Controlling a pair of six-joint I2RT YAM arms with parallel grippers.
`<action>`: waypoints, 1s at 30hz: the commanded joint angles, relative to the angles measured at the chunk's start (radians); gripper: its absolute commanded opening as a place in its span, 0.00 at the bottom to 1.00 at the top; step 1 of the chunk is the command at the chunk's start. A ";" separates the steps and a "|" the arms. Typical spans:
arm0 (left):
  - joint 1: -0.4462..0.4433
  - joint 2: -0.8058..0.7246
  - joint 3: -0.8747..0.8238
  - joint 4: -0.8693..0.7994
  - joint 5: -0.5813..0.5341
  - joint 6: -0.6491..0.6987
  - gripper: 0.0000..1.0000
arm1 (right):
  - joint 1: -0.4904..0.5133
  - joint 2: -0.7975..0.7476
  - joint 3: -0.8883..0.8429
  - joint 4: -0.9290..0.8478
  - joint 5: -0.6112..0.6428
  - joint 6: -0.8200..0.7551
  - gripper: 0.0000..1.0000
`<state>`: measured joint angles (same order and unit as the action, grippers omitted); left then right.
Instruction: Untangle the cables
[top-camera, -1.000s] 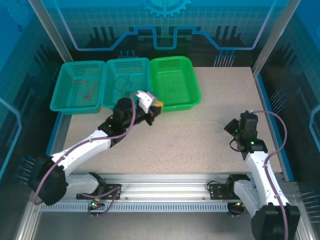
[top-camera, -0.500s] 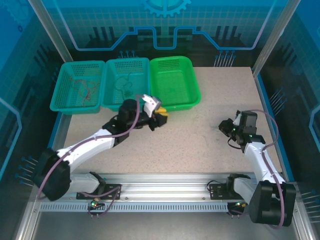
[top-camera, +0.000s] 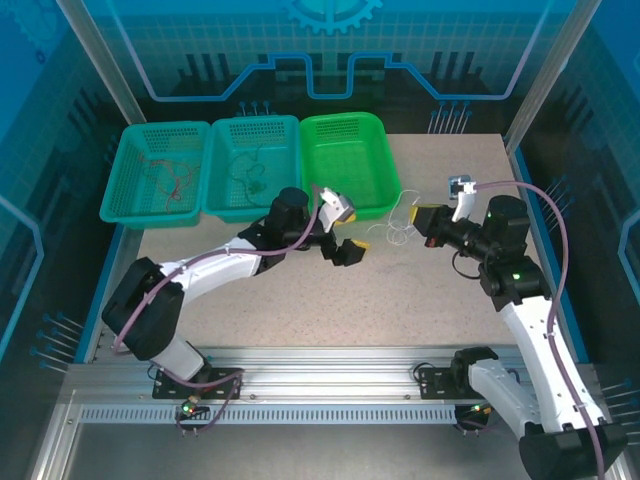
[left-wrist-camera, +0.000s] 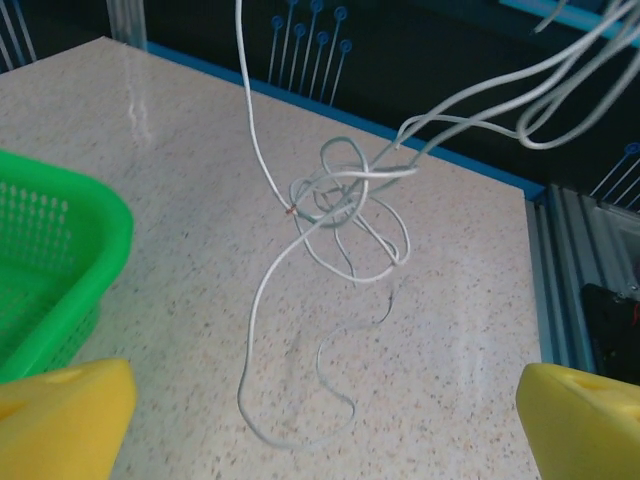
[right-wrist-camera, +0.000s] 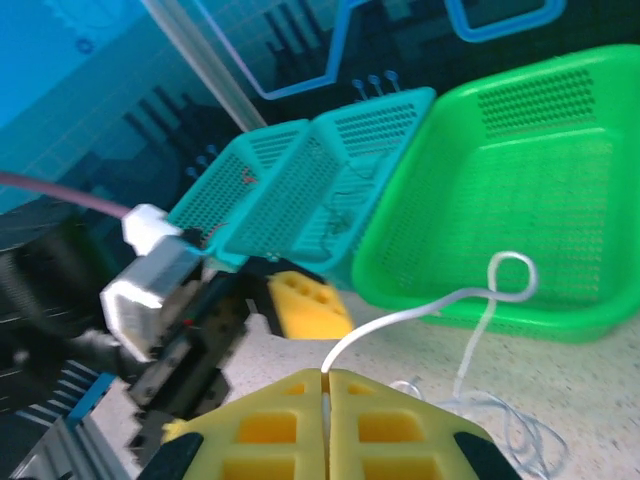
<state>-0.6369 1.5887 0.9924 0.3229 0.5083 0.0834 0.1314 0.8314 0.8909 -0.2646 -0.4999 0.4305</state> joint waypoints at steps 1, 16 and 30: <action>-0.007 0.068 0.031 0.043 0.056 -0.012 0.99 | 0.043 -0.002 0.048 -0.021 -0.030 -0.030 0.00; -0.014 0.189 0.040 0.314 0.072 -0.220 0.00 | 0.076 0.001 0.052 -0.018 0.052 -0.009 0.00; -0.045 0.050 0.032 0.038 -0.097 -0.143 0.00 | 0.082 0.006 -0.295 -0.099 0.507 0.112 0.64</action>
<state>-0.6636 1.6569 1.0149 0.4522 0.4461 -0.1150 0.1780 0.8604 0.5461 -0.3988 0.0010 0.5900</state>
